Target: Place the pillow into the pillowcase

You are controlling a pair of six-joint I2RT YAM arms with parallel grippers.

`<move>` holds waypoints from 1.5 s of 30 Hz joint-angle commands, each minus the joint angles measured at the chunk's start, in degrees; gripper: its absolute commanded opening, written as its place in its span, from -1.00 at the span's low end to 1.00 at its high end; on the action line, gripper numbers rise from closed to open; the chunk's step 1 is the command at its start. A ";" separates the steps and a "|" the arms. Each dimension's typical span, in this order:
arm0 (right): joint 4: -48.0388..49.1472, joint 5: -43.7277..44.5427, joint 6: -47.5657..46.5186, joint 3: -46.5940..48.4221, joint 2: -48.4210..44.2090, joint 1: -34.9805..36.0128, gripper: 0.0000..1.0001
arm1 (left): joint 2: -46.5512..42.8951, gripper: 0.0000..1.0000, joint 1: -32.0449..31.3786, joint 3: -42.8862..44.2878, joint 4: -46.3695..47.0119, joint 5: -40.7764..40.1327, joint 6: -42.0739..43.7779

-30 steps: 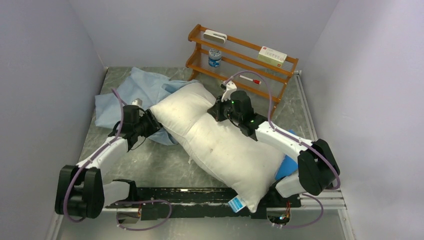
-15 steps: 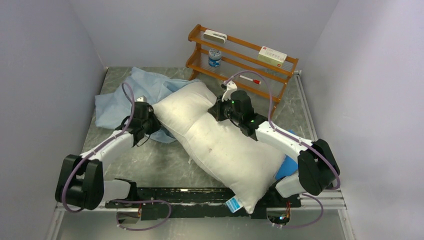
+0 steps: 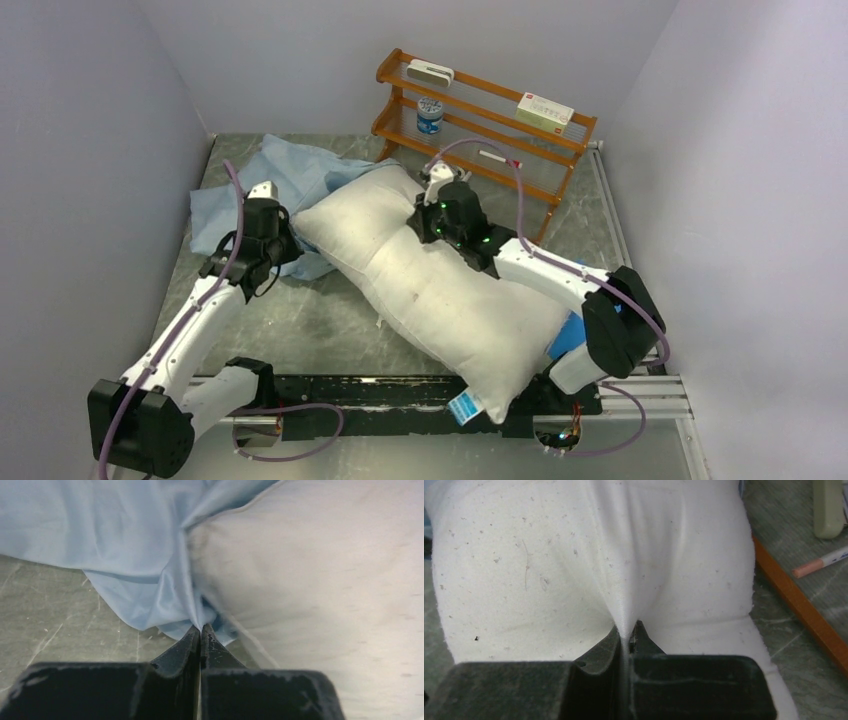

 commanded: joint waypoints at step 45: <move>3.00 0.17 -0.62 -2.31 0.11 10.28 -1.00 | 4.04 0.35 -8.15 29.36 -15.65 2.98 13.52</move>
